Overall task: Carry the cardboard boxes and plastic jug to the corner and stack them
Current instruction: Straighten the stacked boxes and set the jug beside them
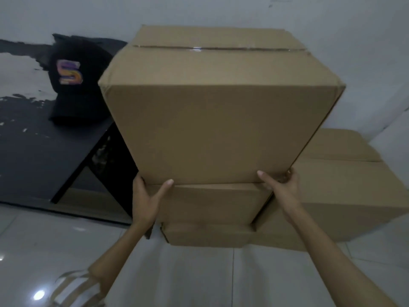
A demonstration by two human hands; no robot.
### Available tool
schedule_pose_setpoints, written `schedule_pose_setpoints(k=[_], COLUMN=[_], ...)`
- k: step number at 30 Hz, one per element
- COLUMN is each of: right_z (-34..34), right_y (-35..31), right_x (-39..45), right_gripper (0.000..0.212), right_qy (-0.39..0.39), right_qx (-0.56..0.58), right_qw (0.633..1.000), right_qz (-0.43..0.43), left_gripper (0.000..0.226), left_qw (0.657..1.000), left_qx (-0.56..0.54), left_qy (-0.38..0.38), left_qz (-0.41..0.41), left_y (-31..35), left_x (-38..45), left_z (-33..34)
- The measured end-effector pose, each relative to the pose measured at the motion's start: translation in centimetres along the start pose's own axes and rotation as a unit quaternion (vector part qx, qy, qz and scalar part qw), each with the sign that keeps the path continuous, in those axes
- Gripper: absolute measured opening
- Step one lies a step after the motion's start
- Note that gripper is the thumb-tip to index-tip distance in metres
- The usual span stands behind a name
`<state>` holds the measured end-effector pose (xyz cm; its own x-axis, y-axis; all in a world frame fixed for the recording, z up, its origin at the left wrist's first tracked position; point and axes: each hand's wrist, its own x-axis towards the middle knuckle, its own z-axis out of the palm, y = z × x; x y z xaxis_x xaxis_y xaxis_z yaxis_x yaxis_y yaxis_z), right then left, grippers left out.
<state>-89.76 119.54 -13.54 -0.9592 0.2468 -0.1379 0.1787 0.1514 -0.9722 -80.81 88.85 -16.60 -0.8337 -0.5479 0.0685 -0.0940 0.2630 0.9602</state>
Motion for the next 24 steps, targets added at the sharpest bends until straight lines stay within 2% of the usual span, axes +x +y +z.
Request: schedule_pose_setpoints(k=[1, 5, 9, 12, 15, 19, 24], right_z=[0.4, 1.9, 3.1, 3.6, 3.8, 3.7, 3.7], right_y=[0.6, 2.9, 4.3, 5.1, 5.0, 5.0, 5.4], right_x=[0.1, 0.3, 0.6, 1.2, 0.9, -0.1, -2.0], right_gripper=[0.077, 0.099, 0.090, 0.113, 0.121, 0.106, 0.099], right_qy=[0.003, 0.033, 0.086, 0.128, 0.149, 0.148, 0.111], right_qx=[0.009, 0.026, 0.018, -0.012, -0.020, -0.020, 0.039], right_qw=[1.000, 0.994, 0.981, 0.970, 0.963, 0.963, 0.971], right_qz=[-0.020, -0.100, -0.170, -0.209, -0.226, -0.225, -0.210], left_gripper=[0.079, 0.075, 0.072, 0.074, 0.077, 0.079, 0.087], left_qw=[1.000, 0.994, 0.983, 0.978, 0.979, 0.981, 0.984], left_qx=[-0.001, -0.026, -0.021, -0.016, -0.028, -0.058, -0.078], left_qy=[0.013, 0.059, 0.115, 0.135, 0.126, 0.098, 0.031], left_qz=[0.015, 0.087, 0.139, 0.156, 0.160, 0.155, 0.157], left_y=[-0.6, -2.5, -4.7, -5.5, -5.7, -5.6, -5.9], left_x=[0.2, 0.7, 1.6, 2.3, 2.5, 2.9, 3.9], left_z=[0.3, 1.9, 3.0, 3.1, 2.6, 1.4, -0.1])
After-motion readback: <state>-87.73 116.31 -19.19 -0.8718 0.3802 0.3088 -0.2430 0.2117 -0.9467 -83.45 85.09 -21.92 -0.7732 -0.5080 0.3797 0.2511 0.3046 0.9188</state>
